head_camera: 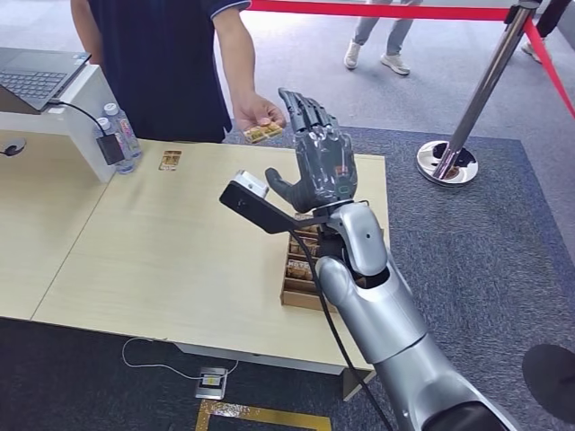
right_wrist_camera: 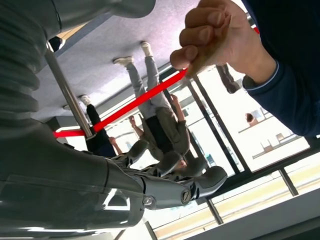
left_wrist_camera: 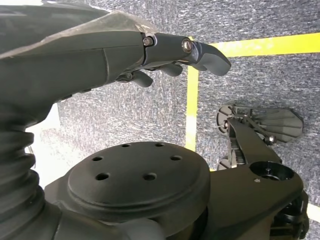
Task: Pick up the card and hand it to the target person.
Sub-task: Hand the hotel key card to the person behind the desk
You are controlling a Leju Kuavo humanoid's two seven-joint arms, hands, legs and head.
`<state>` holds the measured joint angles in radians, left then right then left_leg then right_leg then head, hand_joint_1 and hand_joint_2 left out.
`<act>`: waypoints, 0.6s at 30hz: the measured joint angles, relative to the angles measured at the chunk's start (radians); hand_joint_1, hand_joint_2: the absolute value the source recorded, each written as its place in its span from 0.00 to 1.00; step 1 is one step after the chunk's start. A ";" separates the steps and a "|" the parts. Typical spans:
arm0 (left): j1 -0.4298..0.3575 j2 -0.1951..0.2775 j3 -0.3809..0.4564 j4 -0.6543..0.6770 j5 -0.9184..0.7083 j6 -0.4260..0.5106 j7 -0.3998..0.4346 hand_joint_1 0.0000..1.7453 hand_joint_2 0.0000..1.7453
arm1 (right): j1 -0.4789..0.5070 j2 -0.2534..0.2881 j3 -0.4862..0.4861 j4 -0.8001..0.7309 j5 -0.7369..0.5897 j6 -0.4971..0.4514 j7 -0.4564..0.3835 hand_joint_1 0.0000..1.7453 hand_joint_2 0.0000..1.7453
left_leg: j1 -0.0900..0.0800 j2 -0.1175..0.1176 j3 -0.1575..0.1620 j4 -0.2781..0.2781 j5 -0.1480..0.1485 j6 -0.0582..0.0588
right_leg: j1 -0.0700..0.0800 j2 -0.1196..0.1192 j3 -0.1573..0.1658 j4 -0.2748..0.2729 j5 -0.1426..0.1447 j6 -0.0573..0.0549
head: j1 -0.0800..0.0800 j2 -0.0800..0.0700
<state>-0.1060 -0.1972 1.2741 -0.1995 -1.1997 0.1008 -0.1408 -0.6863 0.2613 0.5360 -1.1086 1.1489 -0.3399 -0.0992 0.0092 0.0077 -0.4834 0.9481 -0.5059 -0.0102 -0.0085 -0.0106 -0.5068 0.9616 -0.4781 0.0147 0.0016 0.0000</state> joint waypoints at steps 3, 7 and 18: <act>0.000 0.000 0.000 0.000 0.000 0.000 0.000 0.00 1.00 | 0.000 0.000 0.000 0.002 0.000 -0.002 0.000 0.00 1.00 | 0.000 0.000 0.000 0.000 0.000 0.000 | 0.000 0.000 0.000 0.000 0.000 0.000 | 0.000 0.000; 0.000 0.000 0.000 0.000 0.000 0.000 0.000 0.00 1.00 | 0.000 0.000 0.000 0.005 0.000 -0.003 0.000 0.00 1.00 | 0.000 0.000 0.000 0.000 0.000 0.000 | 0.000 0.000 0.000 0.000 0.000 0.000 | 0.000 0.000; 0.000 0.000 0.005 0.000 0.013 0.006 0.002 0.00 1.00 | 0.012 -0.015 -0.001 -0.032 0.006 -0.034 0.006 0.00 1.00 | 0.000 0.000 0.000 0.000 0.000 0.000 | 0.000 0.000 0.000 0.000 0.000 0.000 | 0.000 0.000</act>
<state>-0.1058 -0.1972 1.2790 -0.1995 -1.1872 0.1064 -0.1389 -0.6740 0.2465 0.5349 -1.1406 1.1547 -0.3739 -0.0928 0.0092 0.0077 -0.4834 0.9481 -0.5059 -0.0102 -0.0085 -0.0106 -0.5072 0.9615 -0.4781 0.0147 0.0016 0.0000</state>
